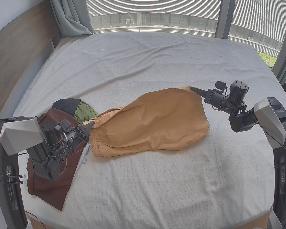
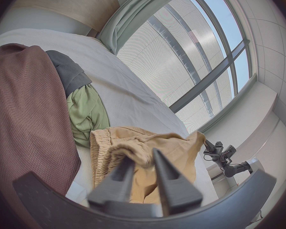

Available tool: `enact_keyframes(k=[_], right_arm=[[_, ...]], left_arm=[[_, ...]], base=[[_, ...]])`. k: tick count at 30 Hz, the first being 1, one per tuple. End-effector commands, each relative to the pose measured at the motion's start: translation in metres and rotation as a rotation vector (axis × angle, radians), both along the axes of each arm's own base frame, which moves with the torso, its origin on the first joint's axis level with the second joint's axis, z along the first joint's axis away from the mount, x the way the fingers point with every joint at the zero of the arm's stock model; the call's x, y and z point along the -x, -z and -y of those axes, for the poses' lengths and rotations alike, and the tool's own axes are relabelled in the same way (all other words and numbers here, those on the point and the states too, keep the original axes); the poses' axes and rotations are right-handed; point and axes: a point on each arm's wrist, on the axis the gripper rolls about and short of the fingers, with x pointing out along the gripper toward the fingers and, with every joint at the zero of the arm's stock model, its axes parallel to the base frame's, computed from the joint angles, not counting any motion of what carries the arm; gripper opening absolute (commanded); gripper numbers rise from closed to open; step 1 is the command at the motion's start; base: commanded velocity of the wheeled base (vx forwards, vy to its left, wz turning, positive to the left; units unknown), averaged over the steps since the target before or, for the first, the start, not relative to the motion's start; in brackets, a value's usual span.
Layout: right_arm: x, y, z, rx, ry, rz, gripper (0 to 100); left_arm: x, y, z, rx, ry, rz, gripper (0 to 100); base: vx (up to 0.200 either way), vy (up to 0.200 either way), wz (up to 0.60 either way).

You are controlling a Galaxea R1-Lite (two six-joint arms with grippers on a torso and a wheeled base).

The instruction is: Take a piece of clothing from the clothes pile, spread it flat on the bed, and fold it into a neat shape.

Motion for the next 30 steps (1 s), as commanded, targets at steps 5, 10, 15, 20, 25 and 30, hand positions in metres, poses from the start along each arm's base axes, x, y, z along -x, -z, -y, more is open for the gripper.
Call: enact_keyframes(k=[5, 10, 15, 20, 25, 30], right_arm=[[-0.008, 0.006, -0.003, -0.002, 0.005, 0.016, 100], [-0.003, -0.003, -0.004, 0.0, 0.003, 0.026, 100], [0.021, -0.019, -0.01, 0.007, -0.014, -0.004, 100], [0.044, -0.025, -0.019, 0.04, -0.036, -0.012, 100], [0.072, -0.025, -0.028, 0.062, -0.062, -0.033, 100], [0.103, 0.002, -0.037, 0.062, -0.055, -0.045, 100]], left_arm=[[-0.006, -0.005, -0.008, 0.004, -0.025, 0.028, 100], [-0.007, -0.008, -0.009, 0.003, -0.046, 0.041, 100], [-0.003, -0.014, -0.006, 0.003, -0.037, 0.049, 100], [0.001, -0.022, -0.005, 0.006, -0.034, 0.061, 100], [0.008, -0.028, 0.0, 0.001, -0.015, 0.063, 100], [0.019, -0.038, 0.009, -0.003, 0.014, 0.074, 100]], base=[[0.0, 0.0, 0.0], [0.0, 0.0, 0.0], [0.0, 0.0, 0.0], [0.0, 0.0, 0.0], [0.0, 0.0, 0.0], [0.0, 0.0, 0.0]])
